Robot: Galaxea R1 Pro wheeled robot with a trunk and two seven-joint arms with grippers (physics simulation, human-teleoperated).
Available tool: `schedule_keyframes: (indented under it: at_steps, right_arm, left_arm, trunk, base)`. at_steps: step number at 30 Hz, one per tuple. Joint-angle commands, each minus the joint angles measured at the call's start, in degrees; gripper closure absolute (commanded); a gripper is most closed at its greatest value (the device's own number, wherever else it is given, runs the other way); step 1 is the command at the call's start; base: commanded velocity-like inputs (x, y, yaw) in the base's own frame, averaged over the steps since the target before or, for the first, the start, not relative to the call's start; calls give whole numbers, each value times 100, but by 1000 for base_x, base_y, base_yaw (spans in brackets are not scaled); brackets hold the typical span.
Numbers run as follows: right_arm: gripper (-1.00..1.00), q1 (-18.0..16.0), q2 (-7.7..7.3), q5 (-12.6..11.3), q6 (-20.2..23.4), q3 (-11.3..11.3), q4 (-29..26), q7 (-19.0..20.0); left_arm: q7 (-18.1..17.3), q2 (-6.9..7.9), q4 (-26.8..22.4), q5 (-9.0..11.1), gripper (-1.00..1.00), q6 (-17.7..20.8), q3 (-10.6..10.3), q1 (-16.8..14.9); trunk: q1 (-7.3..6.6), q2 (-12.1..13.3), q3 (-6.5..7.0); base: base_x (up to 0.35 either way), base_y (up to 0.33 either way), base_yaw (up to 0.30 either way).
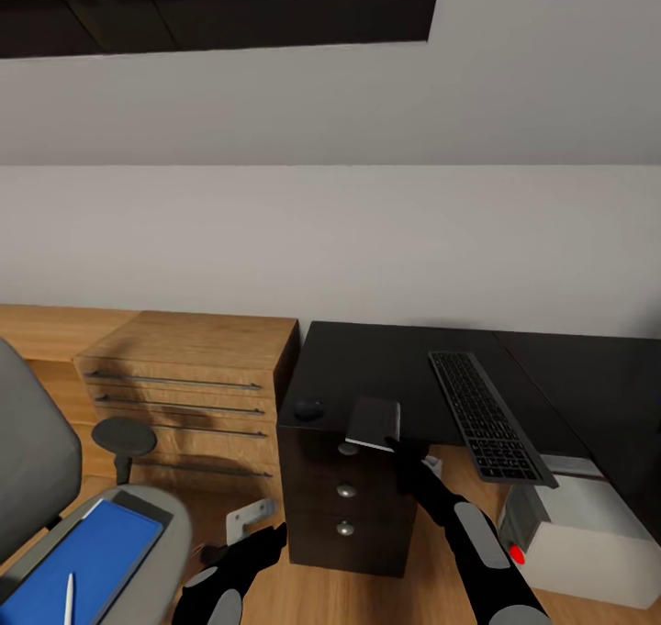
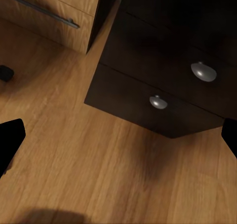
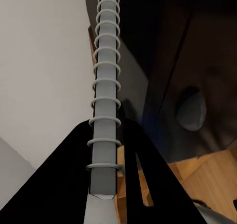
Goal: In the bedroom, organize the workspace by keeping the computer under the desk, ensuring the monitor is on the desk, placing the keyboard on the desk next to the monitor, placing the mouse on the desk next to the keyboard, moving the folder from the swivel chair onto the desk next to the mouse, stacking the notebook on top of the folder with the pen on top of the notebook, and positioning the swivel chair next to the desk.
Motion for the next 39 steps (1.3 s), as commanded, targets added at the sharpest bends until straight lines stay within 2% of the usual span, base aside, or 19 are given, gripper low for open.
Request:
schedule_keyframes:
  at_steps: [1,19,20,39]
  right_arm:
    - [100,-3,6,120,32,-44,225,7]
    - [100,-4,7,123,32,-43,223,3]
    - [-100,-3,7,123,32,-43,224,4]
    - [-100,-5,6,123,32,-51,223,-1]
  left_arm:
    - [53,2,-7,59,-100,8,-7,-4]
    - [53,2,-4,58,-100,9,-7,-4]
    - [53,2,-4,60,-100,9,-7,-4]
    - [53,2,-4,63,-100,9,-7,-4]
  trunk:
    - [1,-2,-7]
    - [1,-2,-7]
    - [1,-2,-7]
    - [1,-2,-7]
  base:
    - [38,0,0]
    - [7,0,0]
    - [0,0,0]
    - [0,0,0]
